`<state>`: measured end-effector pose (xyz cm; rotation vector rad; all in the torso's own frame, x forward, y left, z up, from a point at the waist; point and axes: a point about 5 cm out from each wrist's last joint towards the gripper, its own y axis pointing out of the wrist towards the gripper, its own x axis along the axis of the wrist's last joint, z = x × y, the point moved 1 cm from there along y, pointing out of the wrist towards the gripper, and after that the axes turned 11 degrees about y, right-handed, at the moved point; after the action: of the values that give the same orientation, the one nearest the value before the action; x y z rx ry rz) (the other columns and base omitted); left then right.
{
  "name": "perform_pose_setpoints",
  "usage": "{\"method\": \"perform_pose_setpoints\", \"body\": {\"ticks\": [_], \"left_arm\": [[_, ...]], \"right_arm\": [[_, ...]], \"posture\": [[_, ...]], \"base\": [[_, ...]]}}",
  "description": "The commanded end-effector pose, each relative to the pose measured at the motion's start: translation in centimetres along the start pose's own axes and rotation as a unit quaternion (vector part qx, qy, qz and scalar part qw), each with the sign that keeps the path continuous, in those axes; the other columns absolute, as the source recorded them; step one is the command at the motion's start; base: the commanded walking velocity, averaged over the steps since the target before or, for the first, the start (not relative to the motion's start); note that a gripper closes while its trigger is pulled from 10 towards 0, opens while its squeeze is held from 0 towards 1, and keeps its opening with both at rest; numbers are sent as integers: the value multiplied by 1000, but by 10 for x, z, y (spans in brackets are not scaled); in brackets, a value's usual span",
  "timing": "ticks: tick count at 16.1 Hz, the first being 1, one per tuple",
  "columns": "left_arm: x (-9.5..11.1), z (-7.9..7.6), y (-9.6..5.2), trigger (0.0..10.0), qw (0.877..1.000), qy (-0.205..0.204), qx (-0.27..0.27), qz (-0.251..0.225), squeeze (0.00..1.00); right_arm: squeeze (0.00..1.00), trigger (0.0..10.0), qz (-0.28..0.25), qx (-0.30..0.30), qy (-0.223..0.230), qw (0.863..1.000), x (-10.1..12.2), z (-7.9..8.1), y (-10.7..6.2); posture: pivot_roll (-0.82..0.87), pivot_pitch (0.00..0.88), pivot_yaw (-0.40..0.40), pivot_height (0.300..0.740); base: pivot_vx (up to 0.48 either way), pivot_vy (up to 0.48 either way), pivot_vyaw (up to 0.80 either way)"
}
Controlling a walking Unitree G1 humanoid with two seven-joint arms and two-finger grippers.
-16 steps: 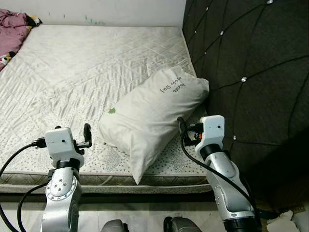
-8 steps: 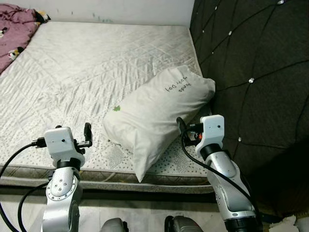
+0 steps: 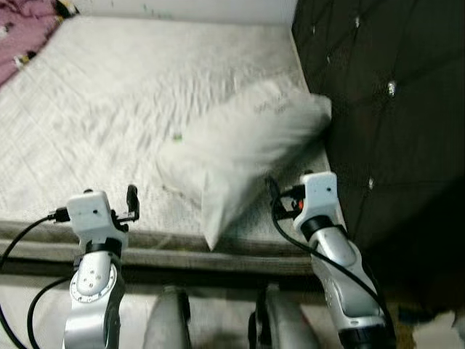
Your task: Clean up the room
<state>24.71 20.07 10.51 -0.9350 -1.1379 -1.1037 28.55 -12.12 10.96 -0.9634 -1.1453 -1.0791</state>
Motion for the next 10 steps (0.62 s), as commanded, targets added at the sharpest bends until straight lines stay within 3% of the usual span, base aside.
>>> {"method": "perform_pose_setpoints", "body": {"ticks": [1,10], "left_arm": [[0,2,-1,10000,1000,0,4,3,0],[-3,7,-3,10000,1000,-21,15,15,0]], "right_arm": [[0,10000,2,3,0,1000,1,0,-1],[0,10000,10,28,-5,1000,0,4,1]], "posture": [[43,133,-1,606],[43,134,-12,606]], "base": [[0,0,0],[0,0,0]]}}
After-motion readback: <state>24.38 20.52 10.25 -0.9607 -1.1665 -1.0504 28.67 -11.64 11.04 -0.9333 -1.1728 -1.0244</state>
